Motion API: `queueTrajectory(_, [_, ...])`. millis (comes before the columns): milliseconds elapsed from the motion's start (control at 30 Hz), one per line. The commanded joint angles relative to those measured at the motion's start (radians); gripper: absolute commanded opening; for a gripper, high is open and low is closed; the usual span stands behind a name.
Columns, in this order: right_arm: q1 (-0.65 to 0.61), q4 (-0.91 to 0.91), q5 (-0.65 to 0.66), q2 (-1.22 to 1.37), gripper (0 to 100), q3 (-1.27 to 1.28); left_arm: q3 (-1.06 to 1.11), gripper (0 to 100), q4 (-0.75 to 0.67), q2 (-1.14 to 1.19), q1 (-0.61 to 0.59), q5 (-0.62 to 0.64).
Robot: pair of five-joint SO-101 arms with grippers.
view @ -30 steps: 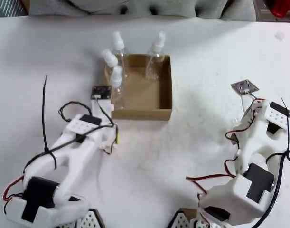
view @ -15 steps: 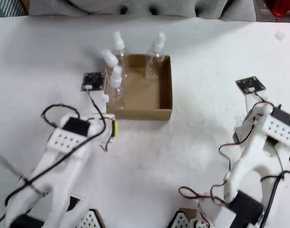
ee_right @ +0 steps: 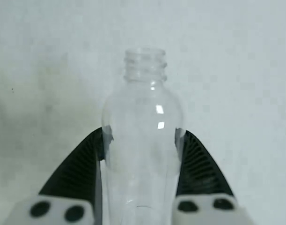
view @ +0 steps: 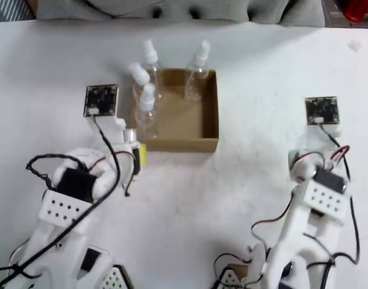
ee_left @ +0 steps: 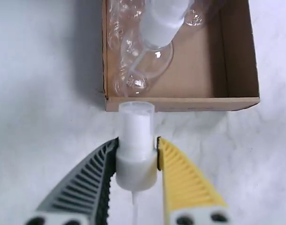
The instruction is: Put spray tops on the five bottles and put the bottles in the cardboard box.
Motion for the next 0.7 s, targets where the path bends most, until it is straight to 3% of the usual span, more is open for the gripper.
queueTrajectory(0, [-0.022, -0.171, -0.011, -0.105, 1.7, 0.080, -0.087, 2, 0.006, -0.016, 0.005, -0.006])
queueTrajectory(133, [-0.028, -0.337, -0.028, -0.272, 1.7, 0.232, -0.135, 2, 0.029, -0.010, 0.005, -0.009])
queueTrajectory(333, [-0.113, -0.414, -0.315, -0.564, 1.6, 0.328, -0.273, 2, 0.107, -0.010, -0.061, -0.011])
queueTrajectory(533, [-0.341, -0.423, -0.420, -0.760, 1.6, 0.327, -0.419, 2, 0.107, -0.010, -0.228, -0.012])
queueTrajectory(667, [-0.565, -0.423, -0.500, -0.908, 1.6, 0.327, -0.503, 2, 0.106, -0.010, -0.317, -0.014])
